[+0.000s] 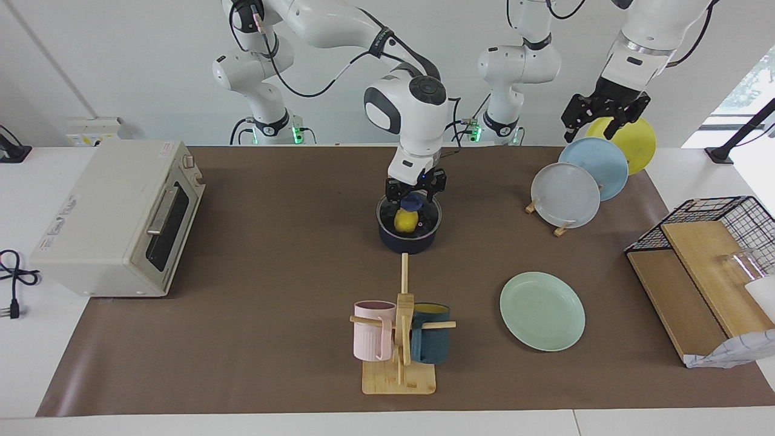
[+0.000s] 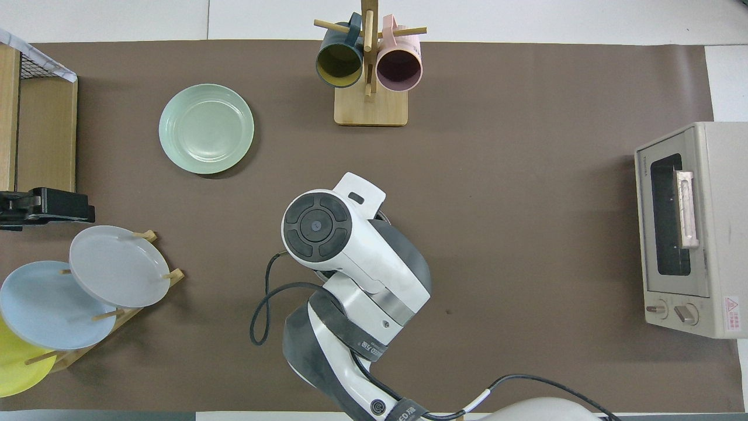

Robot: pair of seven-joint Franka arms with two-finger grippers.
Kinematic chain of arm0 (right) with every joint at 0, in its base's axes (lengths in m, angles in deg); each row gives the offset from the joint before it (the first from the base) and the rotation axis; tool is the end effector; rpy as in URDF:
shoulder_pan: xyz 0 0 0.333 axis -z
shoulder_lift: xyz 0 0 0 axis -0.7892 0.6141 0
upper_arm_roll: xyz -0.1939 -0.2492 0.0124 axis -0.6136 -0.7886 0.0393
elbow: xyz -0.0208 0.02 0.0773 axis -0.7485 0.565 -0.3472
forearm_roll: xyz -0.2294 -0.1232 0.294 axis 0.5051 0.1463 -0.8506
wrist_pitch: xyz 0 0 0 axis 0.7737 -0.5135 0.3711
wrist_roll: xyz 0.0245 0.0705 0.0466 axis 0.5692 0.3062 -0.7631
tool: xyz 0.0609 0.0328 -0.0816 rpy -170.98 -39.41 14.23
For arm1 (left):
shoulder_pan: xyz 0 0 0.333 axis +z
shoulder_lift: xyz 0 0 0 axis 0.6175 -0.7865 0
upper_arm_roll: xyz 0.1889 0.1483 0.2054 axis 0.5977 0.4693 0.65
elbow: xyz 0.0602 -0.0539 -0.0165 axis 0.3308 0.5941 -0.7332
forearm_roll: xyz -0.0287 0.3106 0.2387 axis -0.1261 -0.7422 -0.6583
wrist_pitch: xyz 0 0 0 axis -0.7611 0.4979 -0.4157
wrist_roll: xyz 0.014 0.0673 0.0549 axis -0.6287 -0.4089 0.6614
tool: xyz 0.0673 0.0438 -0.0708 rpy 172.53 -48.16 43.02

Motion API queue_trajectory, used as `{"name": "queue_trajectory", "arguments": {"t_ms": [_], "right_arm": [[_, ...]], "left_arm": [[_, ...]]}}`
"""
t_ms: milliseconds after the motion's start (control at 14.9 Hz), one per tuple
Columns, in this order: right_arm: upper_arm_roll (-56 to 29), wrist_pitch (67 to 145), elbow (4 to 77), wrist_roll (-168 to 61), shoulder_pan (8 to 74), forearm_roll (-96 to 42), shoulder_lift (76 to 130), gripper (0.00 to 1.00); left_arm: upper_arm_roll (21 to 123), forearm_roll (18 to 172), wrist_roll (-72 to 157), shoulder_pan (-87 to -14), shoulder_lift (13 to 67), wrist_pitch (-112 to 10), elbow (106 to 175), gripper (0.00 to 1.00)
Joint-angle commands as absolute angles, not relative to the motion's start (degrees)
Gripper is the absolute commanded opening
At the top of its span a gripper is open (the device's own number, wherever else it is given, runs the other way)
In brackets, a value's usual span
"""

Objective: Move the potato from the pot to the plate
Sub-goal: 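Reach the right gripper over the saucepan and grasp the glass lid knob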

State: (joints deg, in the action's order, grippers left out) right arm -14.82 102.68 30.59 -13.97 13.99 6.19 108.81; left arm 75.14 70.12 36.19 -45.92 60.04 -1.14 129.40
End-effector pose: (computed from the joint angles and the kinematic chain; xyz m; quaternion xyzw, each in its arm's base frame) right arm 0.4852 0.4493 0.4083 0.9941 0.1086 -0.0010 0.0054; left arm 0.4881 -0.0640 0.6543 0.9998 0.0153 0.0073 0.0064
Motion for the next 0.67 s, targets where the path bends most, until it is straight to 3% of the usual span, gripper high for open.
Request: {"name": "queue_trajectory", "arguments": {"t_ms": [0, 268, 603], "right_arm": [[-14.71, 103.96, 33.72, -15.08, 14.15, 6.9, 106.55, 0.68], [-14.71, 103.96, 33.02, -15.08, 14.15, 6.72, 106.73, 0.34], [-14.88, 100.2, 28.99, -16.3, 15.28, 6.72, 106.21, 0.32]], "left_arm": [[75.19, 70.82, 36.86, -45.61, 61.32, -2.32, 130.68, 1.0], [75.19, 70.82, 36.86, -45.61, 61.32, -2.4, 130.68, 1.0], [75.1, 70.82, 36.42, -45.61, 61.41, -2.32, 130.76, 1.0]]}}
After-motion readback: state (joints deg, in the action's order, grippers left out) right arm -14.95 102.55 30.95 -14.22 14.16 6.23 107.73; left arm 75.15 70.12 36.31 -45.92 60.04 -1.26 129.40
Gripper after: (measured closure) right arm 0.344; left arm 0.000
